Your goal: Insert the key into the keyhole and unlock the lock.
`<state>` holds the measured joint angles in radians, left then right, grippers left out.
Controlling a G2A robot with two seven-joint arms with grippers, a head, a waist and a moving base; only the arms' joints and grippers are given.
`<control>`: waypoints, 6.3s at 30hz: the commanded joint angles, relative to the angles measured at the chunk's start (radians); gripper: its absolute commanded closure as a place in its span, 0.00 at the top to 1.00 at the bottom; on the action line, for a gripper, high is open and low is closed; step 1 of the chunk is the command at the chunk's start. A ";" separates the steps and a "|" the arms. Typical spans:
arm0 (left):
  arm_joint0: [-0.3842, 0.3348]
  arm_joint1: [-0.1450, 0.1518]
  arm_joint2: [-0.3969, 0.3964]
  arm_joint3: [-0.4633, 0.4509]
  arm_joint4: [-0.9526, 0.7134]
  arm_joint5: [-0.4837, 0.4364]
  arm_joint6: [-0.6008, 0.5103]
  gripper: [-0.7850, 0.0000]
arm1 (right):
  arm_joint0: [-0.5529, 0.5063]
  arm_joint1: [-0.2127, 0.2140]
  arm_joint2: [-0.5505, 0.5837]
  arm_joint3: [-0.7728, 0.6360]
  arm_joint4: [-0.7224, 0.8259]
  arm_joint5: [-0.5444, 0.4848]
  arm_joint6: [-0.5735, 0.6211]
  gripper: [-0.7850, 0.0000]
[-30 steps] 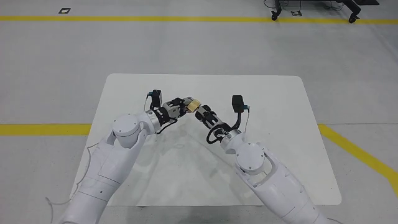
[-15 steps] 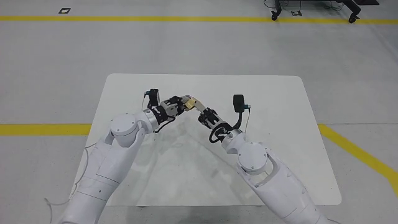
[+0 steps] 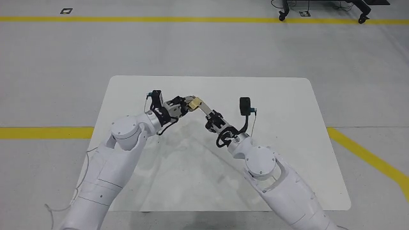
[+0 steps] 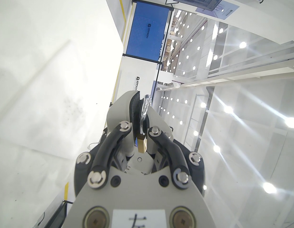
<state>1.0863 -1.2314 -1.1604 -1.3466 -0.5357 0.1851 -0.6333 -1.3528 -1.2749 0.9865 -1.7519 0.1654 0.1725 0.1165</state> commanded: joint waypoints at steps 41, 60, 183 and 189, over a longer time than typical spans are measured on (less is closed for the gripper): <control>-0.002 0.004 0.025 -0.019 0.090 -0.091 -0.112 0.00 | -0.044 -0.001 0.120 0.062 0.339 -0.070 0.206 0.00; 0.003 0.006 0.022 -0.034 0.113 -0.189 -0.136 0.00 | 0.007 -0.024 0.160 0.239 0.848 -0.026 0.497 0.00; 0.009 -0.003 0.006 -0.013 -0.109 -0.045 -0.175 0.00 | 0.008 -0.043 0.128 0.206 0.661 -0.167 0.431 0.00; 0.014 0.000 0.003 -0.028 -0.062 -0.101 -0.166 0.00 | -0.001 -0.043 0.136 0.202 0.721 -0.140 0.464 0.00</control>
<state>1.0987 -1.2318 -1.1584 -1.3722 -0.6035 0.0922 -0.7973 -1.3518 -1.3179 1.1203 -1.5500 0.8629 0.0267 0.5719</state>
